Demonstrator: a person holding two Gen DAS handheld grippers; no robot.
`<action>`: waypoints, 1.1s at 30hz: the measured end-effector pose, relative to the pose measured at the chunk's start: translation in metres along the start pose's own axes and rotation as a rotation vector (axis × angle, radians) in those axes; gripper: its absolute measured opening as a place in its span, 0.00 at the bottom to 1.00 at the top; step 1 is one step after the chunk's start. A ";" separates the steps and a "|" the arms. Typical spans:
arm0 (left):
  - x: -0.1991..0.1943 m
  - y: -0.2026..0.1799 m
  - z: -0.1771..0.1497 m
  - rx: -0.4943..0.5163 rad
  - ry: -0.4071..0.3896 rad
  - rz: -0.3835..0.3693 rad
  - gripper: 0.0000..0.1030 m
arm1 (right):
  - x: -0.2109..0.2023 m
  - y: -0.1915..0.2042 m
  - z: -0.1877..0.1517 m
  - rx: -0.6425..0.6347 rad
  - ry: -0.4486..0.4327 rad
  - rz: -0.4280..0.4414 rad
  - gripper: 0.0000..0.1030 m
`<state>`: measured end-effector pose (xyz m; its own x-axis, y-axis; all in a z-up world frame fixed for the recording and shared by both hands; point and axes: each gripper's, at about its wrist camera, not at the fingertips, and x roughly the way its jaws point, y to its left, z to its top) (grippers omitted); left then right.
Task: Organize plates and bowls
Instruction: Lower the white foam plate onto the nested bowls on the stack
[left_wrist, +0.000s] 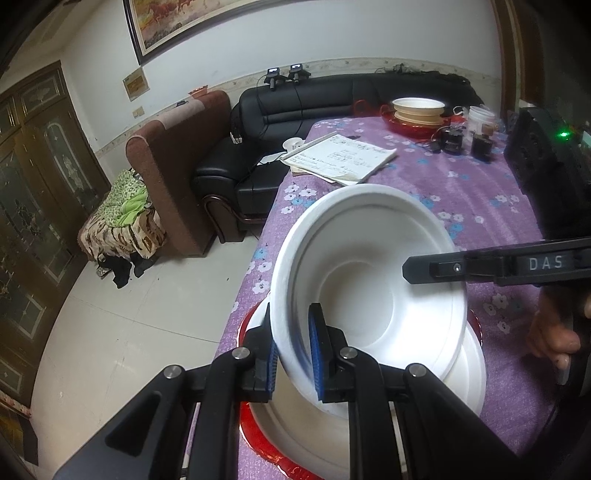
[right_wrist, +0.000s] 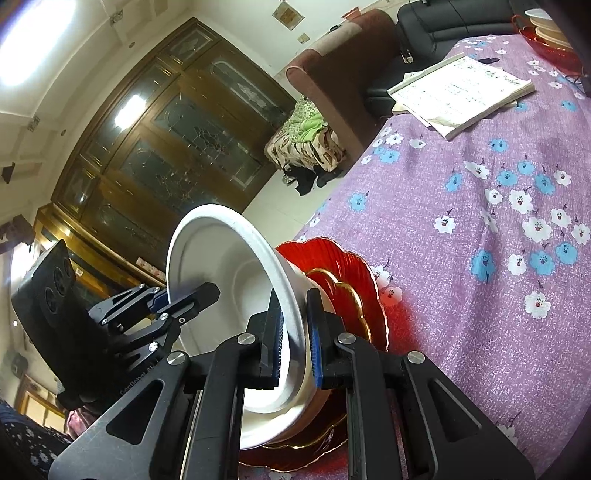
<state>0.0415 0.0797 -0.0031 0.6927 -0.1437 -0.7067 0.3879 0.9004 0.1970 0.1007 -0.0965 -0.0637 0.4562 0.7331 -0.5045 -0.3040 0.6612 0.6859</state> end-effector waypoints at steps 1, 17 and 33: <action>0.000 0.000 0.000 -0.003 0.001 0.001 0.14 | 0.001 0.001 0.001 -0.002 0.001 0.000 0.13; -0.003 -0.003 0.002 -0.011 -0.001 0.012 0.14 | 0.003 0.004 -0.001 -0.014 -0.003 -0.002 0.13; 0.000 -0.004 0.000 -0.008 0.009 0.011 0.14 | 0.003 0.004 -0.002 -0.010 0.006 -0.008 0.13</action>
<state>0.0396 0.0759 -0.0044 0.6913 -0.1302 -0.7108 0.3754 0.9052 0.1993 0.0998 -0.0915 -0.0638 0.4539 0.7284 -0.5132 -0.3086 0.6688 0.6764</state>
